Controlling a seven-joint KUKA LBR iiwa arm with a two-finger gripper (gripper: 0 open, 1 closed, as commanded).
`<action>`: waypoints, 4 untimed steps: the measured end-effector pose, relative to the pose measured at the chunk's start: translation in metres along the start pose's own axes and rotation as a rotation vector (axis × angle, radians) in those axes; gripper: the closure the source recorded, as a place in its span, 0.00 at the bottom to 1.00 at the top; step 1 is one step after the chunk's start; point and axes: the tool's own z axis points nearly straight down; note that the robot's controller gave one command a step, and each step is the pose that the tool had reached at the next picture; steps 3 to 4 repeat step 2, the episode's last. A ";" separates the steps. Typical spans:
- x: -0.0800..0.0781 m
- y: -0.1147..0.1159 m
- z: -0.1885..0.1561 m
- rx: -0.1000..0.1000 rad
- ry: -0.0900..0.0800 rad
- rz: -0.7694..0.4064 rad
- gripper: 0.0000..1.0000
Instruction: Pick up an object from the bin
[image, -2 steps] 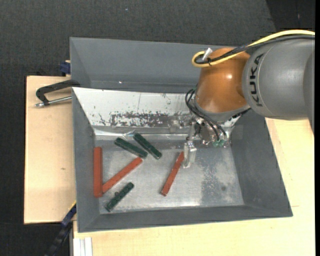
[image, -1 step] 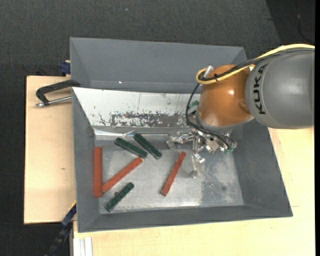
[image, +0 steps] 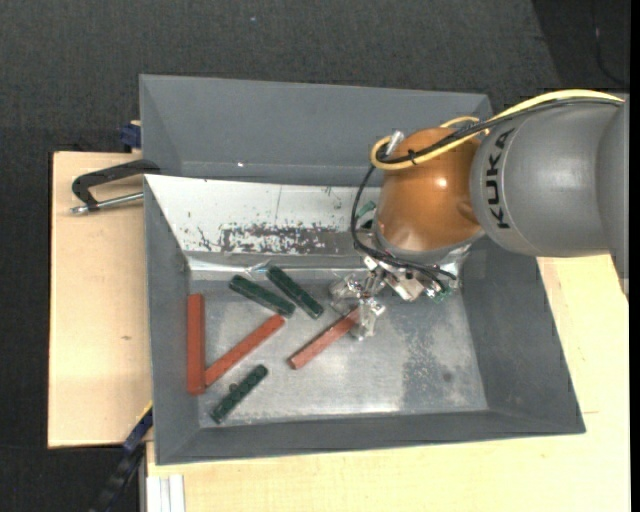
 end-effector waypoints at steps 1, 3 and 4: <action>0.000 0.000 0.000 0.000 0.000 0.000 1.00; 0.016 0.030 -0.146 0.001 0.000 0.015 1.00; 0.016 0.030 -0.146 0.001 0.000 0.015 1.00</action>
Offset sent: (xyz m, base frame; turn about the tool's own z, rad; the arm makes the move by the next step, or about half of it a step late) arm -0.0336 0.0129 0.1440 0.0137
